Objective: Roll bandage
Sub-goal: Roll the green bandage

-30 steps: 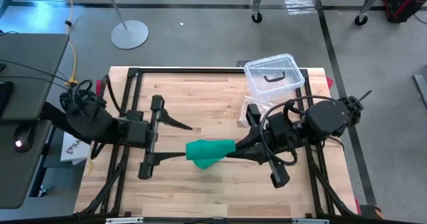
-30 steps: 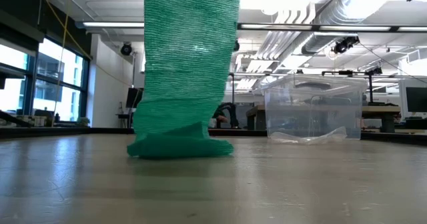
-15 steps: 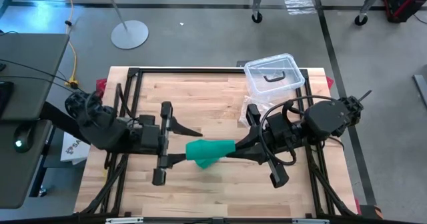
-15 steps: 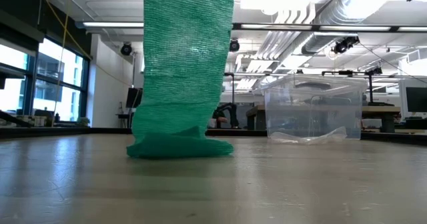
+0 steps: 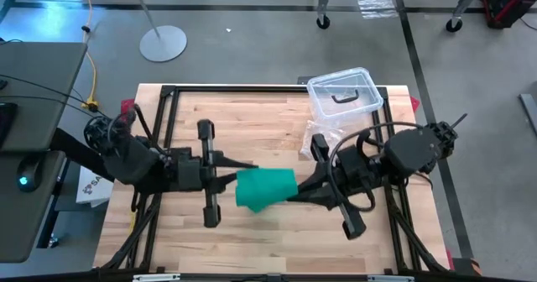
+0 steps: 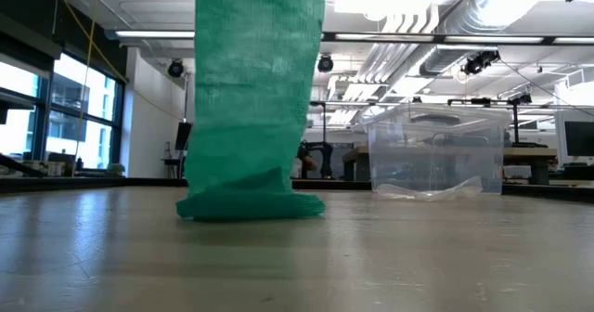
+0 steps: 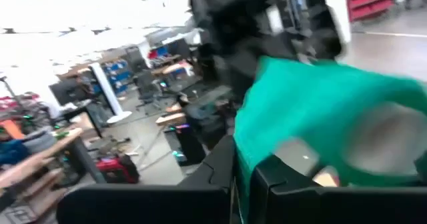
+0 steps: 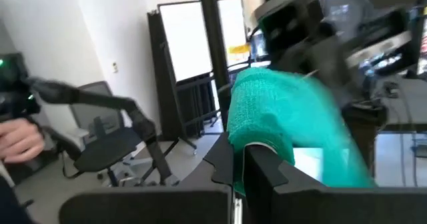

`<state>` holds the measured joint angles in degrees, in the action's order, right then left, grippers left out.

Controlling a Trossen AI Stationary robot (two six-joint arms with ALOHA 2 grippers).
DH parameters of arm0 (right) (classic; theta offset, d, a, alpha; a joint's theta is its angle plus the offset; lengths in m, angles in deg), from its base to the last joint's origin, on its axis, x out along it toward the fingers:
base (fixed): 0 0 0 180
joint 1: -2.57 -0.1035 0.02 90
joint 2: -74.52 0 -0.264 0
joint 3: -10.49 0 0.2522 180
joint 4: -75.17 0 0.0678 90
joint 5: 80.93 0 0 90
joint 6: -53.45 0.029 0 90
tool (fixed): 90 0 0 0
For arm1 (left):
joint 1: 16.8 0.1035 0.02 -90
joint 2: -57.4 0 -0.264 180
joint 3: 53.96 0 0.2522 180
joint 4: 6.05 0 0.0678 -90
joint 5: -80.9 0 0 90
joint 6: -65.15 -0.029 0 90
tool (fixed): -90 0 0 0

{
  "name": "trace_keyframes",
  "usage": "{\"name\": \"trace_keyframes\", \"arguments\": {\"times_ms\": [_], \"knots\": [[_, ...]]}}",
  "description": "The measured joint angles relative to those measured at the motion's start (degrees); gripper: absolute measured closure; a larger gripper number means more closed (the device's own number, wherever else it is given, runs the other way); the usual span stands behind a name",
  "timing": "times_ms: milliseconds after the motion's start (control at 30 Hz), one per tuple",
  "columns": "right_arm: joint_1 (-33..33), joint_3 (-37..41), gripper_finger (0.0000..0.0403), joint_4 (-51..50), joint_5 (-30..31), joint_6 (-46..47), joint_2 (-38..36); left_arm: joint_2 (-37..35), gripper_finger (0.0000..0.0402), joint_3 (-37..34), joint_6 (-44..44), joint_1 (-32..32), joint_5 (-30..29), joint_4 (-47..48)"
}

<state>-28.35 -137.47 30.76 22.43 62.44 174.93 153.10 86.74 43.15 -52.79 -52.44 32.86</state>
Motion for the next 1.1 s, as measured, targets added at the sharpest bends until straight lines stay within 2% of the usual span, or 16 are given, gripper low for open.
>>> {"name": "trace_keyframes", "arguments": {"times_ms": [367, 567, 867, 1100], "knots": [[0.0, 0.0, 0.04, 0.5, 0.0, 0.1, 0.0, -1.8, 0.04, 0.0, -4.2, 0.3, -0.3, -3.0], [0.0, 0.0, 0.04, 0.5, 0.0, 0.2, 0.0, -2.4, 0.0401, 0.0, -6.2, 0.3, 3.8, -6.0], [0.0, 0.0, 0.04, 0.5, 0.2, 0.2, 0.0, -2.0, 0.0401, 0.0, -3.5, 2.7, 15.6, -14.5], [0.0, 0.0, 0.04, 0.5, 6.7, 0.2, 0.0, -2.0, 0.0401, 0.0, -3.3, 3.4, 17.5, -14.7]]}}
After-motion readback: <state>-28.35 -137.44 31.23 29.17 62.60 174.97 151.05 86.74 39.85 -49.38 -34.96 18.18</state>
